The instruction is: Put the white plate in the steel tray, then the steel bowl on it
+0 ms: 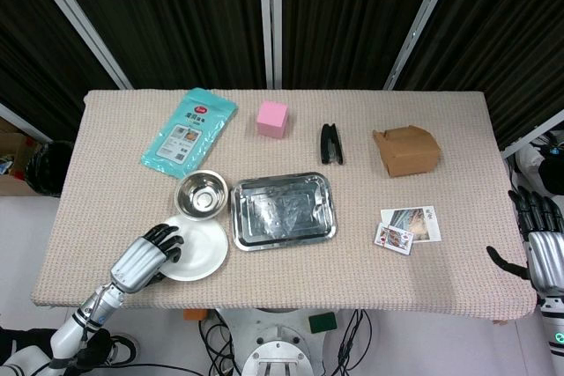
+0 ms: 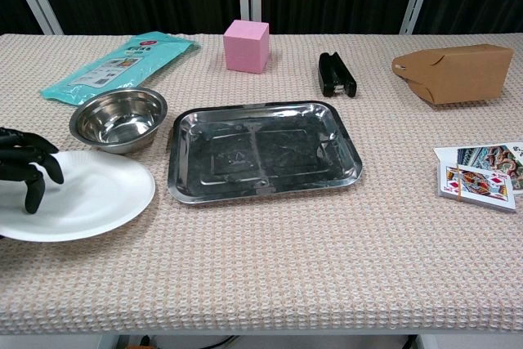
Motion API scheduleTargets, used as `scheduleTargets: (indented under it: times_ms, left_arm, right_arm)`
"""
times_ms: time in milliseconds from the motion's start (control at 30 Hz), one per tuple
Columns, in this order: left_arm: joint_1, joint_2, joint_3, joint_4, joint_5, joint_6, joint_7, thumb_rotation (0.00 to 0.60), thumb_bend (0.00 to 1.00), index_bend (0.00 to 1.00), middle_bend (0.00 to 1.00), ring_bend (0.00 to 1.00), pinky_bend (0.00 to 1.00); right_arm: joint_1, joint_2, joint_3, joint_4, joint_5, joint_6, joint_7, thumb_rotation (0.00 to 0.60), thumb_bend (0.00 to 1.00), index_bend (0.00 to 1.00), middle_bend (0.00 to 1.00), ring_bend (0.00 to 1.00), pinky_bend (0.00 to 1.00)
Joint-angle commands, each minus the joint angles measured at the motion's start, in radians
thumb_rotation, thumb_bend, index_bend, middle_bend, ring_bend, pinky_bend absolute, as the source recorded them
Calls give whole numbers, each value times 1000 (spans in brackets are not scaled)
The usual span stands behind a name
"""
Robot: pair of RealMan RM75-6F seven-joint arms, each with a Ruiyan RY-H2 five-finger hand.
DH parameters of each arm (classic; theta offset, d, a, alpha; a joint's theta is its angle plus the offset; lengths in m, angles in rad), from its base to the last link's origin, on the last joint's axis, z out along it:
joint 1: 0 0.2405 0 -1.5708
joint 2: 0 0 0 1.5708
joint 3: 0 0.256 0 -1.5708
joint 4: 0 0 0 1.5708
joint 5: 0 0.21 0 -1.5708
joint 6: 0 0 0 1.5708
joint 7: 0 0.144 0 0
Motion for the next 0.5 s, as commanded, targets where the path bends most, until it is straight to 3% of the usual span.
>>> scheduleTargets:
  times_ms: [33, 500]
  left_arm:
    - [0, 2, 1, -1, 0, 0, -1, 600, 361, 550, 348, 193, 228]
    - [15, 6, 11, 15, 0, 23, -30, 600, 385, 569, 350, 194, 228]
  right_arm:
    - [2, -3, -1, 1, -1, -2, -2, 600, 176, 0, 0, 0, 0]
    - [2, -6, -4, -4, -7, -2, -16, 600, 176, 0, 0, 0, 0]
